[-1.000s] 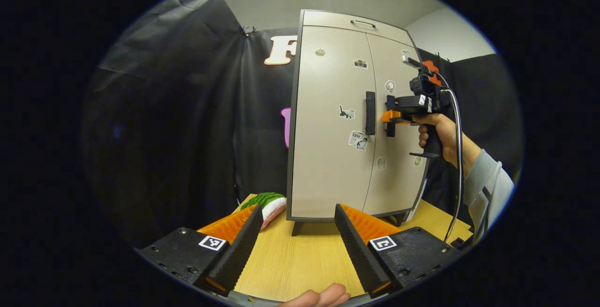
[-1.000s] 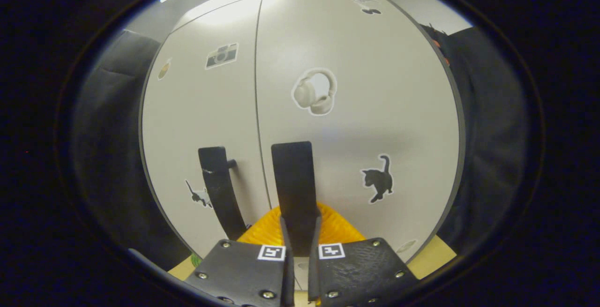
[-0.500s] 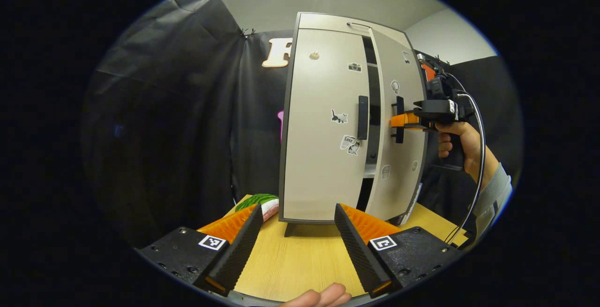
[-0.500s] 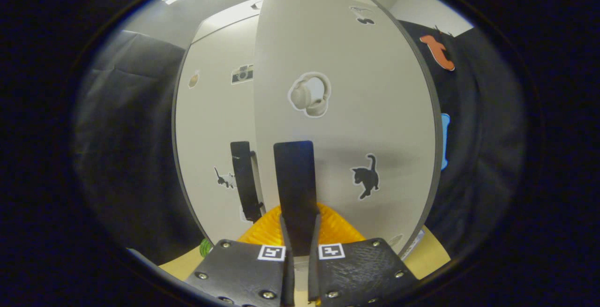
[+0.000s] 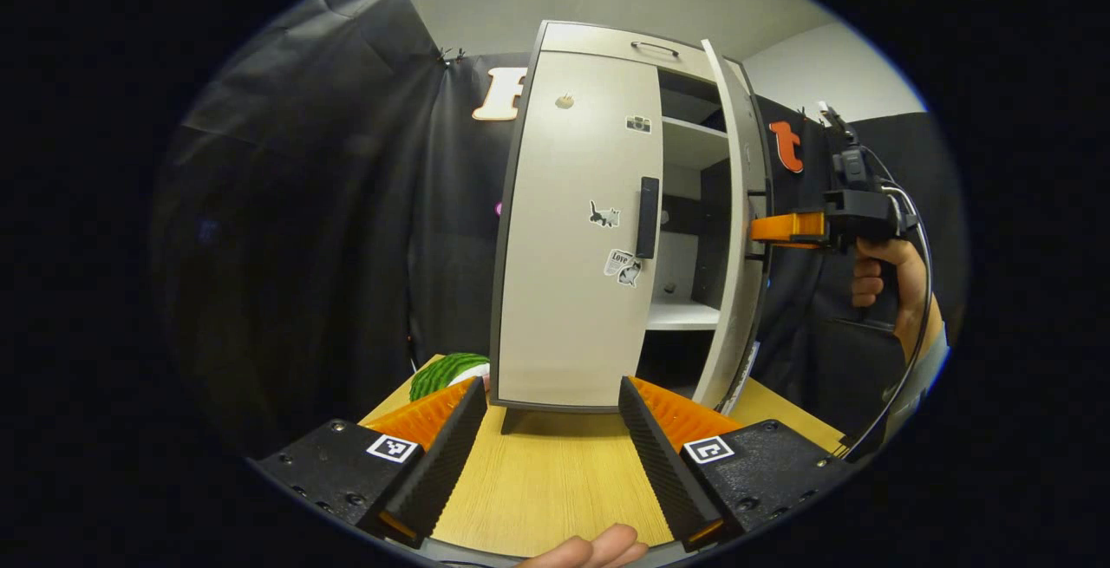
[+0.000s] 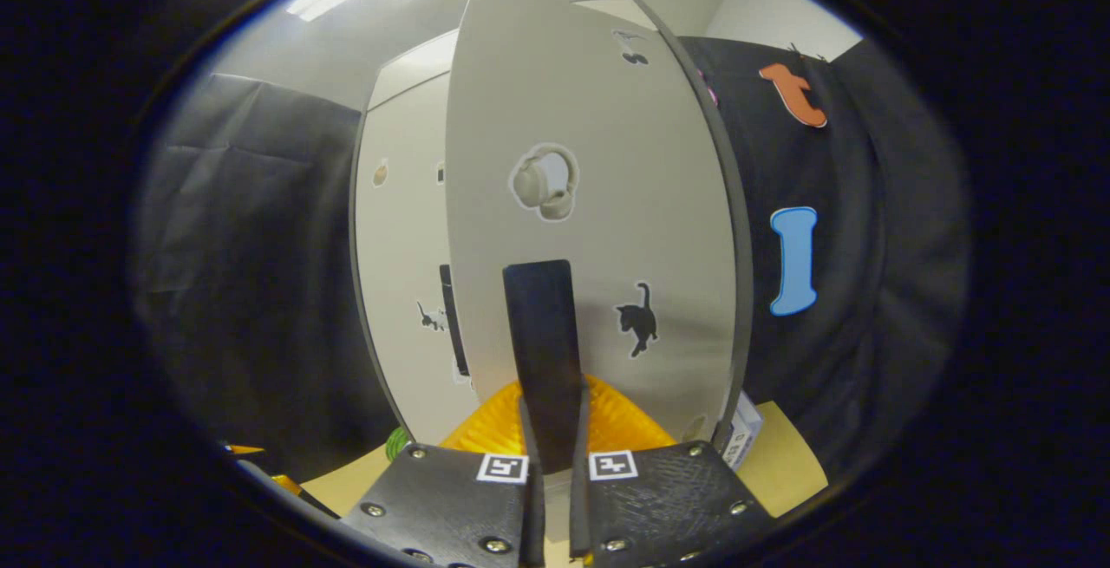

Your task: Open the right door of the double-door shoe cabinet with the right hand, and open the left door with the left hand.

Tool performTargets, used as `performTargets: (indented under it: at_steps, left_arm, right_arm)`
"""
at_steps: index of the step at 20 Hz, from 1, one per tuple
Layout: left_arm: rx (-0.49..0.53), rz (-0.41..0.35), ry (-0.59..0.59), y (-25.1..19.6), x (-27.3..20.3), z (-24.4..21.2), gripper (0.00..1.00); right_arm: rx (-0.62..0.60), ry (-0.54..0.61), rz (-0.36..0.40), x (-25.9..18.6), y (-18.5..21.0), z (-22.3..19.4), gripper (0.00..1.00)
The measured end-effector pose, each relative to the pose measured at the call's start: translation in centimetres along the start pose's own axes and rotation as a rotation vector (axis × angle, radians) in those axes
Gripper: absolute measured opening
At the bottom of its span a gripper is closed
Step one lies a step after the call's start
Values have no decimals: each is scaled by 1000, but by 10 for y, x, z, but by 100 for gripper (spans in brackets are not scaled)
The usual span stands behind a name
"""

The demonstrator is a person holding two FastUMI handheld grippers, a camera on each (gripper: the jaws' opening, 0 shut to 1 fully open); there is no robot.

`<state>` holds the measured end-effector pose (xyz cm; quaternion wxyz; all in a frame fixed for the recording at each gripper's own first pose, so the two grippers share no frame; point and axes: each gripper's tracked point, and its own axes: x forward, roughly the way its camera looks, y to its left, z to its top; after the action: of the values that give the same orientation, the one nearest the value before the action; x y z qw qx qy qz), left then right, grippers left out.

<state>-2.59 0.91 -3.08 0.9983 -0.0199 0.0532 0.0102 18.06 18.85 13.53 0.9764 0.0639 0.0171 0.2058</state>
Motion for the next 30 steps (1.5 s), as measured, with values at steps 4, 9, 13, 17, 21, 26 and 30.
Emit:
performTargets:
  at_steps: [4,9,13,17,21,26,30]
  left_arm:
    - [22,-30,-5,-14,-4,1,96]
    - [39,-56,-47,-27,-10,10,96]
    - [52,-60,-46,-32,-5,13,96]
    - [40,-83,-57,-44,10,23,96]
    - [28,-105,-84,-56,24,36,96]
    - [39,-119,-74,-72,44,44,96]
    - [50,-142,-82,-86,71,56,96]
  right_arm:
    - [-43,-8,-15,-13,-15,4,11]
    - [-62,-7,-33,-25,-31,7,11]
    - [-61,-15,-43,-31,-43,10,11]
    - [-62,-40,-82,-37,-59,13,10]
    - [-126,-38,-178,-45,-93,15,9]
    - [-41,-60,-211,-49,-129,13,0]
    - [-39,-75,-183,-61,-128,10,1]
